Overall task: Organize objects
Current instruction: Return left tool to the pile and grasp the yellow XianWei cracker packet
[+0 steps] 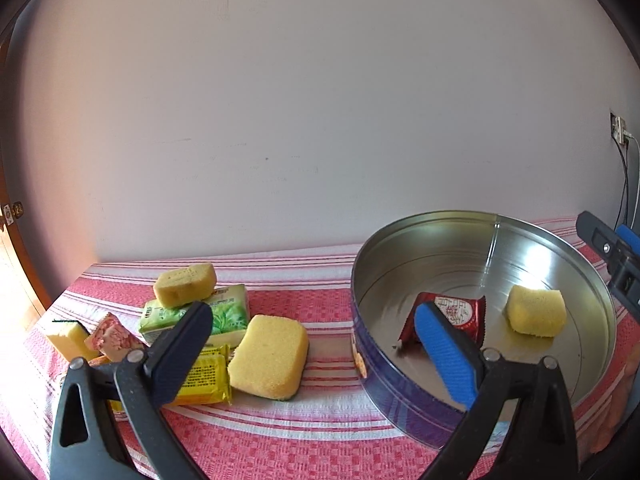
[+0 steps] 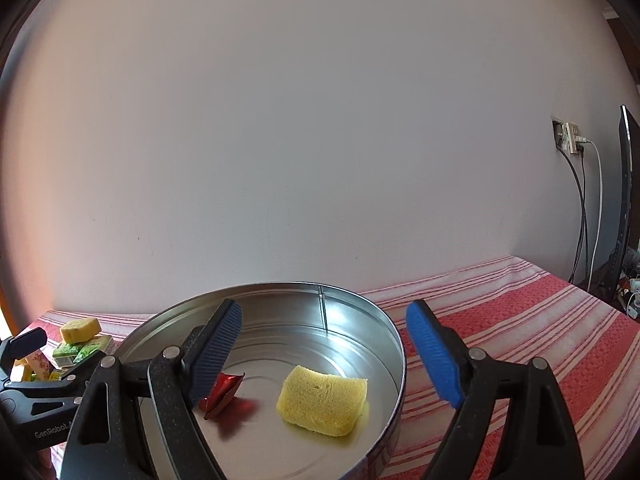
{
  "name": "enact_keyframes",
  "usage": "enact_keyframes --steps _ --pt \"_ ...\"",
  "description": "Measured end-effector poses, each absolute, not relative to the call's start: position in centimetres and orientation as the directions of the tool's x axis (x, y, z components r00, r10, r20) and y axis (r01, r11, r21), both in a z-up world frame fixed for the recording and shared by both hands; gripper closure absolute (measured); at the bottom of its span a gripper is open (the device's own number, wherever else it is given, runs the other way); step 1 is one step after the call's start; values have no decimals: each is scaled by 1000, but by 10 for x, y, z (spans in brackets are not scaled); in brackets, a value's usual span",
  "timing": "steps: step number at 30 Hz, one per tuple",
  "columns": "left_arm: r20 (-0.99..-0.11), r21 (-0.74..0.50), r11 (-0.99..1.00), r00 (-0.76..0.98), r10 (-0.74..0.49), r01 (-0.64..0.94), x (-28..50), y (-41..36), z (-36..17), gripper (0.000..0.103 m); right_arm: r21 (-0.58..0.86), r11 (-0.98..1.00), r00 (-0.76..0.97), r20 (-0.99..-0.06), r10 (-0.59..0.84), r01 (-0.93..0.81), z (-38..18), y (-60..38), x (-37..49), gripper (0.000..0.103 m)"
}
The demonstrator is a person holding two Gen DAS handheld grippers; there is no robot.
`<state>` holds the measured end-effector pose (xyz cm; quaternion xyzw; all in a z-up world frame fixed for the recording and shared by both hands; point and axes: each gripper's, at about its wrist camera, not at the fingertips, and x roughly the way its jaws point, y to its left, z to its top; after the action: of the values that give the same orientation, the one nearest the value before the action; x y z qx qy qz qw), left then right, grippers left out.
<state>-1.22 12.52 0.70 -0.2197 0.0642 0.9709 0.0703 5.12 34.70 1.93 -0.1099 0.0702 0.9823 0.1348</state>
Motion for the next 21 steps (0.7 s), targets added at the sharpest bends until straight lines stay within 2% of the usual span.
enact_keyframes --steps 9,14,21 --pt "-445 104 -981 -889 104 -167 -8 100 2 1 126 -935 -927 -229 298 -332 18 352 60 17" --pt "-469 68 -983 -875 119 -170 -9 76 2 1 132 -920 -912 -244 331 -369 15 350 61 17" --pt "-502 51 -990 -860 89 -133 -14 34 -1 1 126 -931 -917 -260 301 -341 13 319 63 17"
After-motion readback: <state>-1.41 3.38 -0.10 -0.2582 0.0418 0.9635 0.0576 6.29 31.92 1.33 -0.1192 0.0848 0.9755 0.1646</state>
